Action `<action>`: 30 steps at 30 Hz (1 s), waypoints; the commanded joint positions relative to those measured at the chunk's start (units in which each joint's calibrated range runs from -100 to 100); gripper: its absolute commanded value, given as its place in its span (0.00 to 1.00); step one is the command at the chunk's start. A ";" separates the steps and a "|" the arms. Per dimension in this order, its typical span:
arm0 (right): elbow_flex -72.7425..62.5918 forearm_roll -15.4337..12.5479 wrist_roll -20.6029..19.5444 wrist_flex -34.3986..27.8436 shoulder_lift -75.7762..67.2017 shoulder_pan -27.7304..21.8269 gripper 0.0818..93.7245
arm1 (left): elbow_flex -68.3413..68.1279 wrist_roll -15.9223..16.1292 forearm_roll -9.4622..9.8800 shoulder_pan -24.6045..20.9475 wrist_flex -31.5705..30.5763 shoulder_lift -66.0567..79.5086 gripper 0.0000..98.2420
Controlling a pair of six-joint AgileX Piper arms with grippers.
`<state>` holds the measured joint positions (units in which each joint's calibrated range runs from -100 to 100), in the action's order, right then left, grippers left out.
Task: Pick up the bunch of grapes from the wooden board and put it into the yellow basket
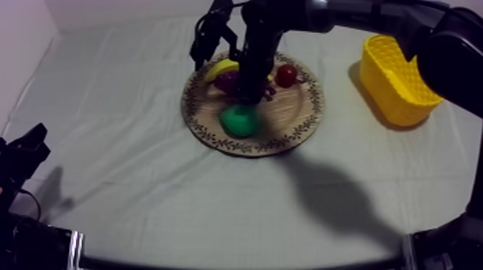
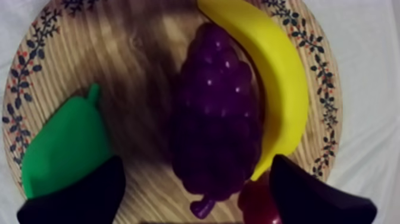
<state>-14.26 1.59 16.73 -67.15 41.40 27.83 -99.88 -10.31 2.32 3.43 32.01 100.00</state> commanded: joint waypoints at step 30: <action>-8.90 -0.08 -0.37 -2.07 9.07 -0.92 0.78 | -0.01 -0.02 0.00 0.01 0.00 0.00 0.00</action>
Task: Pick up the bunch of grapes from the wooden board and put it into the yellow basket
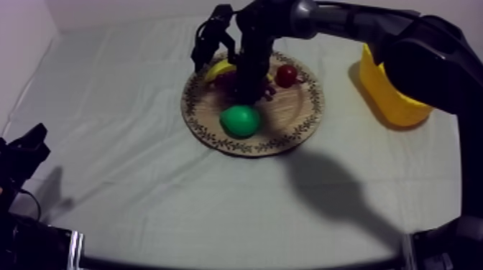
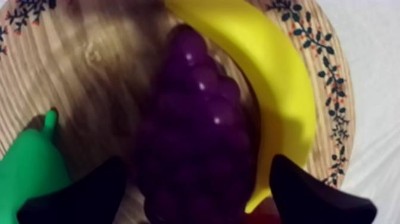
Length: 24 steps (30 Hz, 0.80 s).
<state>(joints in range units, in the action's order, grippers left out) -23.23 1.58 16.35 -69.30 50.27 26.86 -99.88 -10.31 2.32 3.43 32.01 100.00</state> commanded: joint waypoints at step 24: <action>3.71 -0.49 0.64 3.59 -0.96 0.14 0.44 | -0.01 -0.02 0.00 0.01 0.00 0.00 0.00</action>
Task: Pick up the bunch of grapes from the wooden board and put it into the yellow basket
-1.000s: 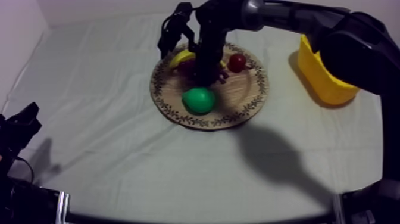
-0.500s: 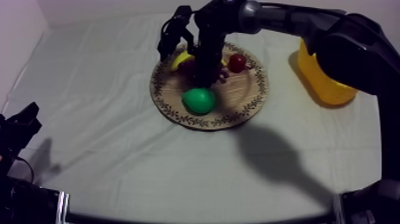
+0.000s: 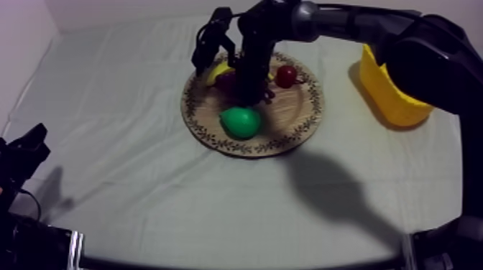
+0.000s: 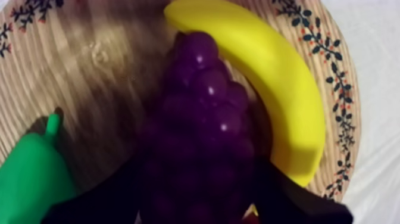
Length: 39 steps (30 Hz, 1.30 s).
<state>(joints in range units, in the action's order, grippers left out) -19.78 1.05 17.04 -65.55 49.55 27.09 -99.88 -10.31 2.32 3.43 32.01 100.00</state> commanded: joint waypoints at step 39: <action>42.15 -0.53 -10.04 14.47 -52.01 -8.14 0.39 | -0.01 -0.02 0.00 0.01 0.00 0.00 0.00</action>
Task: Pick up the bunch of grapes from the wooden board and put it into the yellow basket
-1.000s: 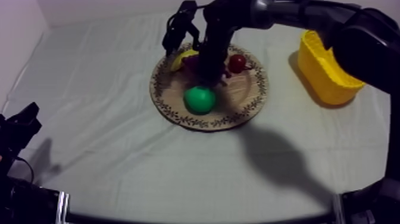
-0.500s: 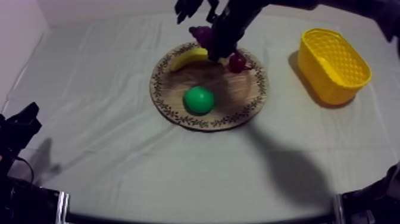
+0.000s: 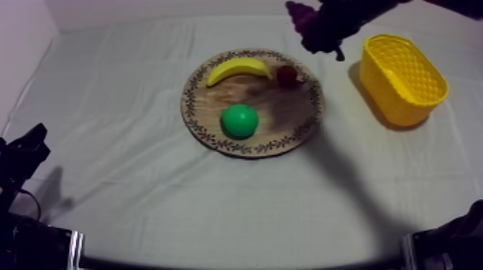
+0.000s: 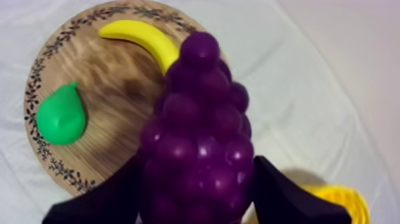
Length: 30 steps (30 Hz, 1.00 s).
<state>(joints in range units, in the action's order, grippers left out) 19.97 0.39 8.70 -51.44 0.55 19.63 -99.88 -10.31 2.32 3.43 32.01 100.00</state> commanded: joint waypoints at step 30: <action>14.42 5.41 -11.12 -0.20 -17.38 -18.29 0.42 | -0.01 -0.02 0.00 0.01 0.00 0.00 0.00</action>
<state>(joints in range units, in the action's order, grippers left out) 34.65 5.72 -2.27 -51.86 -17.50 1.49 -99.88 -10.31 2.32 3.43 32.01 100.00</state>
